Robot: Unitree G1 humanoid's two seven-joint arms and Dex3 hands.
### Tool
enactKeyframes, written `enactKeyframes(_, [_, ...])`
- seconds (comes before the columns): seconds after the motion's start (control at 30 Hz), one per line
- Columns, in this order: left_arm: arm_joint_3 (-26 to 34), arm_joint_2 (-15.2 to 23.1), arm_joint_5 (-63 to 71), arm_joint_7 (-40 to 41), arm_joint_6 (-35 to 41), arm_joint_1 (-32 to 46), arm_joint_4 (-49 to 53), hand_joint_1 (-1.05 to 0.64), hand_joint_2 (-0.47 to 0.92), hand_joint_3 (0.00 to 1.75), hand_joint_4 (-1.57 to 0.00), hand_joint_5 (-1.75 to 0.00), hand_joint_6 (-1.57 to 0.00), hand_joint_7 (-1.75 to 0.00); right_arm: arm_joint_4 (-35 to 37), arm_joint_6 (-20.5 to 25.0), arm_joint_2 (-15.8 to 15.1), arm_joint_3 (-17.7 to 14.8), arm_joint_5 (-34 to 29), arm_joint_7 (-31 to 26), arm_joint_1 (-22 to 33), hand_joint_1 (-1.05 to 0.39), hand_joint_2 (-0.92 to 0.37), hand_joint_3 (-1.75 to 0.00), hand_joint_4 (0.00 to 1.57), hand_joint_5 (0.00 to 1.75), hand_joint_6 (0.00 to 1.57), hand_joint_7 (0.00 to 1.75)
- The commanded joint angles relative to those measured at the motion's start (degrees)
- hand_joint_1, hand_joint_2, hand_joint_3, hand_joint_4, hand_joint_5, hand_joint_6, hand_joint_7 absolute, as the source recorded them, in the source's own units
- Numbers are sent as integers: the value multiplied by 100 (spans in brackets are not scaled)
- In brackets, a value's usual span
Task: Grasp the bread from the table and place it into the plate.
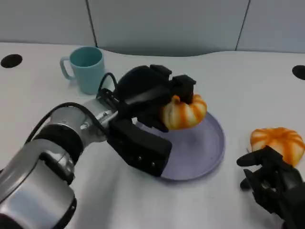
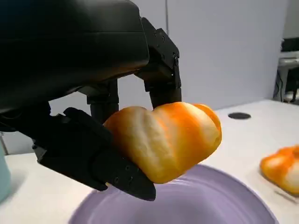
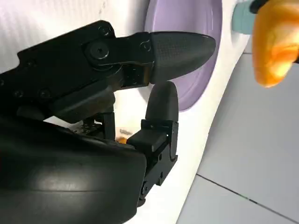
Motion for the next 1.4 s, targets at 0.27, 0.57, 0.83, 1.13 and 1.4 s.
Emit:
enactKeyframes(0.27, [-331,-193,149,-611,295,46,372,-23,82,20,-65,-174,-47,-169,-132,-152,46,11,38,-42,116,-20,-92,-43,51,157,46,138])
enactKeyframes(0.57, [-685,-218,420,-1231,639,-166,288,-73,91,6,-5,-52,-32,-8,-311,10,124,-7,97,-3,193,-21,-92,-44,49,156,45,138])
enactKeyframes(0.83, [-756,-217,445,-1343,703,-198,265,-84,92,9,0,-17,-16,-3,-283,-9,122,-10,53,-35,173,-22,-92,-43,49,157,45,139])
enactKeyframes(1.13, [170,305,-515,-2093,261,-392,31,-102,92,14,0,0,0,0,-414,108,99,-14,94,33,243,-22,-92,-44,47,155,43,138])
enactKeyframes(1.4, [1920,1044,-2759,-4059,-499,188,-385,-99,92,18,0,0,-1,0,-221,-43,20,-56,71,52,149,-21,-92,-44,50,152,43,138])
